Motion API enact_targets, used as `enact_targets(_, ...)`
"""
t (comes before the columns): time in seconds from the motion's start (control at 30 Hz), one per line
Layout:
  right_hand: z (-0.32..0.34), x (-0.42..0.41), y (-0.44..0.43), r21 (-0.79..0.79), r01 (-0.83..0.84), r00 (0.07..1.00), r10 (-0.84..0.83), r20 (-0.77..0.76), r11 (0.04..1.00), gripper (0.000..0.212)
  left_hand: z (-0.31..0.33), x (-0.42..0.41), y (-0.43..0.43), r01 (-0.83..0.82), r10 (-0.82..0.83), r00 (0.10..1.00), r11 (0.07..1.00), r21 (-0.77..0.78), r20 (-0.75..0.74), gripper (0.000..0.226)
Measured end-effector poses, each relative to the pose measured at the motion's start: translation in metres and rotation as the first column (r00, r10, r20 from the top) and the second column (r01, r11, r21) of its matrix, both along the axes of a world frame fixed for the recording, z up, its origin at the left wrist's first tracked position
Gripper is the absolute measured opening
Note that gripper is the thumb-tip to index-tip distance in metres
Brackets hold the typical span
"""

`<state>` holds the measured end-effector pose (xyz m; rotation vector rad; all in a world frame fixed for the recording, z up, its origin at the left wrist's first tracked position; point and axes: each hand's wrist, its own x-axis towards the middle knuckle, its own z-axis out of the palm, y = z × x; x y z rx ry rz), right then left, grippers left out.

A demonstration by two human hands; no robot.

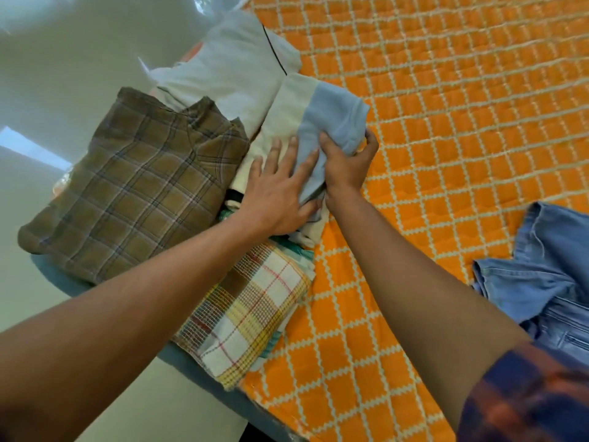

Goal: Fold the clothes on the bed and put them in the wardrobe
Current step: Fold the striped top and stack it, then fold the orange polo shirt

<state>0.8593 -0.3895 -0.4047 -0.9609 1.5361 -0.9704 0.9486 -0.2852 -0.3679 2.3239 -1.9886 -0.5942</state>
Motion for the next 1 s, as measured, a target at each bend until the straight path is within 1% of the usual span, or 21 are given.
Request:
enact_targets(0.03, 0.001, 0.0, 0.002, 0.024, 0.04, 0.998, -0.041, 0.054, 0.999, 0.077, -0.002, 0.002, 0.0, 0.012, -0.012, 1.0, 1.0, -0.003, -0.027, 0.083)
enact_targets(0.1, 0.004, 0.0, 0.008, 0.038, 0.127, 0.987, -0.13, 0.099, 0.991, 0.072, 0.0, 0.011, -0.003, 0.056, -0.054, 0.994, 0.998, 0.019, -0.093, 0.085)
enact_targets(0.17, -0.001, -0.005, 0.016, 0.02, 0.168, 0.982, -0.169, 0.085, 0.986, 0.071, 0.001, 0.017, -0.005, 0.128, -0.12, 0.987, 0.989, 0.068, -0.109, 0.087)
enact_targets(0.2, -0.004, -0.008, 0.021, 0.007, 0.145, 0.987, -0.146, 0.066, 0.989, 0.073, 0.0, 0.019, -0.004, 0.157, -0.149, 0.985, 0.983, 0.09, -0.087, 0.087)
enact_targets(0.27, -0.008, -0.014, 0.025, -0.008, 0.042, 0.999, -0.042, 0.004, 0.999, 0.085, -0.004, 0.017, -0.004, 0.174, -0.17, 0.984, 0.975, 0.136, -0.046, 0.088)
enact_targets(0.33, -0.006, -0.018, 0.022, 0.025, -0.074, 0.997, 0.075, -0.027, 0.997, 0.098, -0.006, 0.014, -0.006, 0.152, -0.148, 0.988, 0.972, 0.178, -0.037, 0.091)
enact_targets(0.43, -0.001, -0.033, 0.012, 0.091, -0.234, 0.972, 0.232, 0.041, 0.968, 0.106, -0.001, 0.012, -0.007, 0.128, -0.126, 0.992, 0.968, 0.216, -0.026, 0.095)
enact_targets(0.47, 0.003, -0.041, 0.012, 0.115, -0.282, 0.959, 0.275, 0.072, 0.953, 0.104, 0.002, 0.01, -0.007, 0.104, -0.099, 0.995, 0.968, 0.228, -0.034, 0.095)
enact_targets(0.5, 0.011, -0.053, 0.013, 0.149, -0.32, 0.945, 0.306, 0.114, 0.935, 0.096, 0.008, 0.005, -0.008, 0.068, -0.06, 0.997, 0.97, 0.232, -0.039, 0.094)
enact_targets(0.53, 0.018, -0.064, 0.018, 0.2, -0.379, 0.925, 0.361, 0.123, 0.904, 0.084, 0.013, 0.0, -0.008, 0.01, 0.002, 0.999, 0.976, 0.217, -0.054, 0.092)
enact_targets(0.57, 0.027, -0.077, 0.025, 0.236, -0.436, 0.9, 0.428, 0.085, 0.869, 0.07, 0.019, -0.009, -0.006, -0.059, 0.074, 0.994, 0.982, 0.182, -0.078, 0.087)
enact_targets(0.6, 0.038, -0.099, 0.031, 0.262, -0.494, 0.854, 0.52, -0.032, 0.829, 0.057, 0.027, -0.024, -0.006, -0.126, 0.14, 0.983, 0.986, 0.109, -0.123, 0.079)
enact_targets(0.63, 0.04, -0.114, 0.041, 0.293, -0.561, 0.778, 0.614, -0.134, 0.774, 0.048, 0.031, -0.031, -0.002, -0.207, 0.212, 0.96, 0.977, 0.05, -0.182, 0.07)
enact_targets(0.67, 0.05, -0.144, 0.047, 0.318, -0.611, 0.692, 0.684, -0.231, 0.725, 0.043, 0.04, -0.049, -0.002, -0.244, 0.234, 0.941, 0.97, -0.009, -0.245, 0.062)
enact_targets(0.7, 0.056, -0.169, 0.057, 0.344, -0.643, 0.619, 0.729, -0.292, 0.684, 0.04, 0.045, -0.063, 0.004, -0.257, 0.237, 0.928, 0.966, -0.036, -0.286, 0.057)
enact_targets(0.77, 0.069, -0.237, 0.072, 0.382, -0.663, 0.493, 0.76, -0.423, 0.643, 0.04, 0.049, -0.103, 0.013, -0.188, 0.156, 0.927, 0.98, -0.064, -0.341, 0.053)
enact_targets(0.83, 0.079, -0.302, 0.085, 0.377, -0.642, 0.393, 0.709, -0.586, 0.668, 0.04, 0.049, -0.145, 0.024, -0.068, 0.079, 0.921, 0.997, 0.042, -0.381, 0.045)
enact_targets(0.87, 0.086, -0.343, 0.091, 0.353, -0.619, 0.335, 0.642, -0.69, 0.701, 0.04, 0.047, -0.175, 0.03, 0.006, 0.031, 0.919, 0.996, 0.094, -0.392, 0.039)
enact_targets(0.9, 0.09, -0.373, 0.095, 0.333, -0.6, 0.252, 0.567, -0.784, 0.727, 0.04, 0.044, -0.196, 0.037, 0.057, 0.003, 0.915, 0.989, 0.134, -0.404, 0.038)
enact_targets(0.93, 0.094, -0.409, 0.098, 0.318, -0.575, 0.177, 0.494, -0.851, 0.753, 0.041, 0.039, -0.221, 0.043, 0.093, -0.017, 0.904, 0.983, 0.157, -0.428, 0.039)
enact_targets(1.0, 0.102, -0.478, 0.106, 0.301, -0.521, 0.076, 0.394, -0.916, 0.799, 0.046, 0.031, -0.273, 0.055, 0.126, -0.018, 0.871, 0.974, 0.188, -0.491, 0.042)
